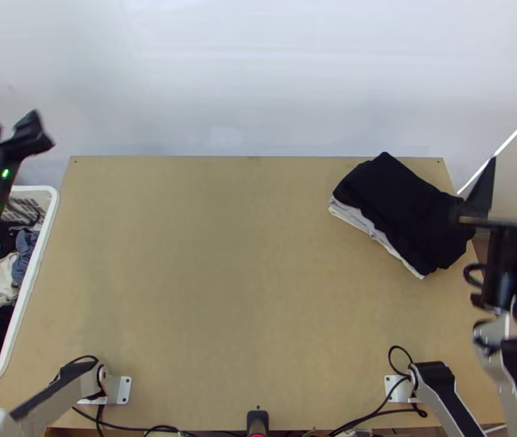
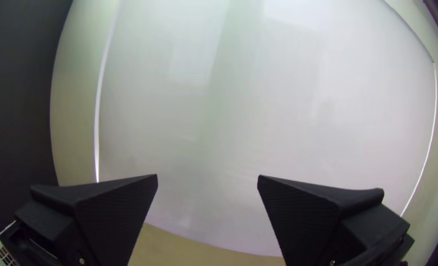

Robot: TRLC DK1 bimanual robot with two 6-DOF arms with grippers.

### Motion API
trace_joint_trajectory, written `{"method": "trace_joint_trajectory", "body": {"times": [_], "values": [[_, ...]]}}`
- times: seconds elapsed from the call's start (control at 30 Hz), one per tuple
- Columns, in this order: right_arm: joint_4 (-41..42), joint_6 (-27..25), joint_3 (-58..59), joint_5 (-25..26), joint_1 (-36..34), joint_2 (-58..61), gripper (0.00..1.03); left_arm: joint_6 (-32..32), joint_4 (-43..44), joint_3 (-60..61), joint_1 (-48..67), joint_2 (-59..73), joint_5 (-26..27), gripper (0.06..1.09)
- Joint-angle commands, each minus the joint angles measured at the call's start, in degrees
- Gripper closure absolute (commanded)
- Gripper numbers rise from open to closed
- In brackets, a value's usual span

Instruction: Fold the t-shirt

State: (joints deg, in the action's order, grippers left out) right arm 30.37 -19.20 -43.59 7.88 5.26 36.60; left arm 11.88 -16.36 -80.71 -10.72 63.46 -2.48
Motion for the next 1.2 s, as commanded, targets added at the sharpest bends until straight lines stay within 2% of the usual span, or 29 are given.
{"method": "trace_joint_trajectory", "body": {"times": [0.0, 0.13, 0.23, 0.47, 0.5, 0.57, 0.73, 0.9, 1.03, 1.07, 1.17], "values": [[5.4, -0.4, 10.6, -5.2, 5.5, -12.2, 0.04, -5.9, 20.3, 20.3, -5.6, -13.7, -3.9, 0.10], [6.8, 0.0, 16.4, -5.2, 10.3, -16.0, 0.04, -11.2, 31.4, 30.4, -4.8, -18.9, -4.9, 0.10], [7.9, 2.1, 23.2, -5.2, 10.8, -20.7, 0.04, -14.4, 39.5, 38.8, -4.7, -22.1, -5.1, 0.10], [8.0, 5.4, 43.2, -5.3, 12.1, -36.3, 0.04, -22.0, 57.1, 54.0, 3.1, -19.3, -8.1, 0.10], [3.6, 7.2, 43.4, -5.3, 12.2, -36.9, 0.04, -22.1, 59.0, 55.7, 4.3, -18.2, -8.2, 0.10], [0.7, 11.6, 43.5, -5.2, 11.4, -36.6, 0.04, -22.0, 62.4, 59.1, 6.7, -16.7, -8.2, 0.10], [-12.4, 17.7, 43.5, -5.2, 10.7, -36.7, 0.04, -22.0, 66.7, 67.4, 15.2, -16.9, -9.6, 0.10], [-19.7, 18.8, 43.5, -5.2, 10.2, -36.8, 0.04, -22.0, 66.5, 73.4, 18.0, -22.7, -9.6, 0.10], [-24.0, 18.9, 43.4, -5.2, 10.6, -36.8, 0.04, -22.4, 64.3, 78.9, 17.8, -33.6, -9.6, 0.10], [-24.7, 19.4, 43.4, -5.2, 10.7, -36.8, 0.04, -22.3, 62.3, 80.4, 17.8, -36.8, -9.6, 0.10], [-28.4, 22.3, 43.4, -5.3, 10.5, -36.9, 0.04, -20.8, 47.7, 80.9, 17.8, -47.2, -9.0, 0.10]]}}
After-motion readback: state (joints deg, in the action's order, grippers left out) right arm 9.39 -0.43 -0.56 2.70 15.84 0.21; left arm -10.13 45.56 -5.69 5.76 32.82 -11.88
